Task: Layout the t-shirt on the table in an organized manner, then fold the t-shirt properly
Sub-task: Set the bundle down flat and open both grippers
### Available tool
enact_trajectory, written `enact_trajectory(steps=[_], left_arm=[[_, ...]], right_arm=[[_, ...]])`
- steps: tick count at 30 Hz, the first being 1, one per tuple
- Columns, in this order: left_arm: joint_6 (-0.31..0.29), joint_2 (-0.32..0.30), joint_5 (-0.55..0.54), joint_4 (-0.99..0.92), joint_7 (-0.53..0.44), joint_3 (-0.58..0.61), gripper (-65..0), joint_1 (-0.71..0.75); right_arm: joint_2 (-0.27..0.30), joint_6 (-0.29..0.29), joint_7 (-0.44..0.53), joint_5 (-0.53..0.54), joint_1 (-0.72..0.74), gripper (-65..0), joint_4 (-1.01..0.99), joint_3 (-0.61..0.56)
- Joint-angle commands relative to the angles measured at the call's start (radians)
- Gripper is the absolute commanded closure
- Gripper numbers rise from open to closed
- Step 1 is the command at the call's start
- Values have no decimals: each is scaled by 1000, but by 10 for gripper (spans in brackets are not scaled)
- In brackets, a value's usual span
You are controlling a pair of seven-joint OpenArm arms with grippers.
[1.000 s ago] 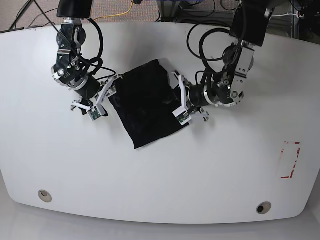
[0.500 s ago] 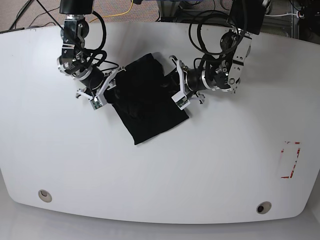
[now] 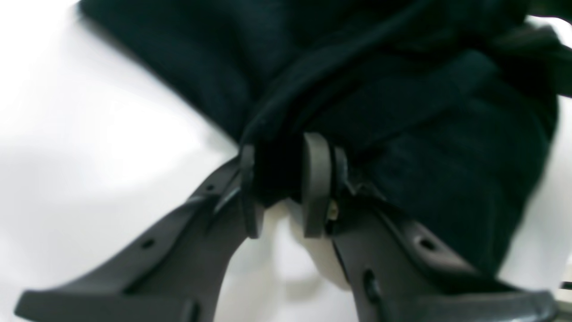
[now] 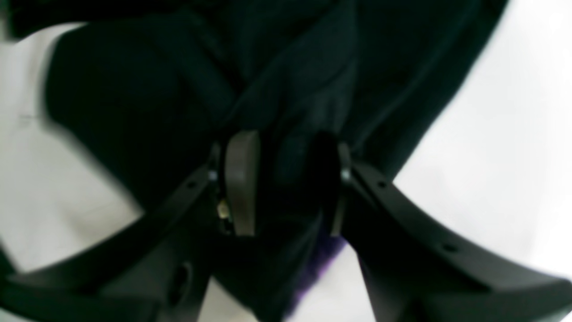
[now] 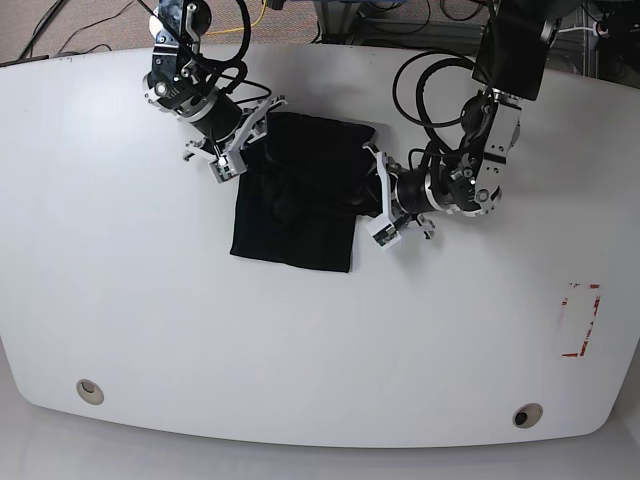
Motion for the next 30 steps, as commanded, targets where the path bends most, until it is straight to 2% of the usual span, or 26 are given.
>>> enact_trajectory(steps=[1, 11, 13, 15, 18, 19, 20, 22, 25, 30], left_arm=[[5, -19, -6, 19, -4, -2, -119, -34], [5, -21, -6, 135, 2, -2, -119, -46], [5, -22, -6, 168, 3, -2, -119, -39], [5, -22, -6, 198, 3, -4, -119, -22], [5, -22, -4, 241, 5, -15, -119, -3], [5, -22, -4, 260, 14, -30, -119, 12], [5, -22, -4, 267, 20, -38, -119, 18], [5, -22, -4, 298, 53, -82, -119, 38], [5, -18, -4, 329, 80, -145, -119, 67], [5, -19, -4, 372, 83, -249, -119, 118]], right_arm=[[3, 14, -5, 13, -3, -208, 49, 0], [9, 14, -13, 13, 23, -214, 127, 1], [9, 14, -35, 12, 38, -252, 153, 1], [9, 14, -67, 12, 52, -317, 177, 3], [9, 14, -113, 12, 86, -436, 214, 4], [9, 14, -136, 12, 103, -496, 228, 3], [9, 14, -143, 12, 107, -512, 230, 1], [9, 14, -168, 16, 129, -583, 234, 0], [9, 14, -193, 23, 161, -628, 230, 0], [3, 14, -216, 26, 195, -639, 193, -20]])
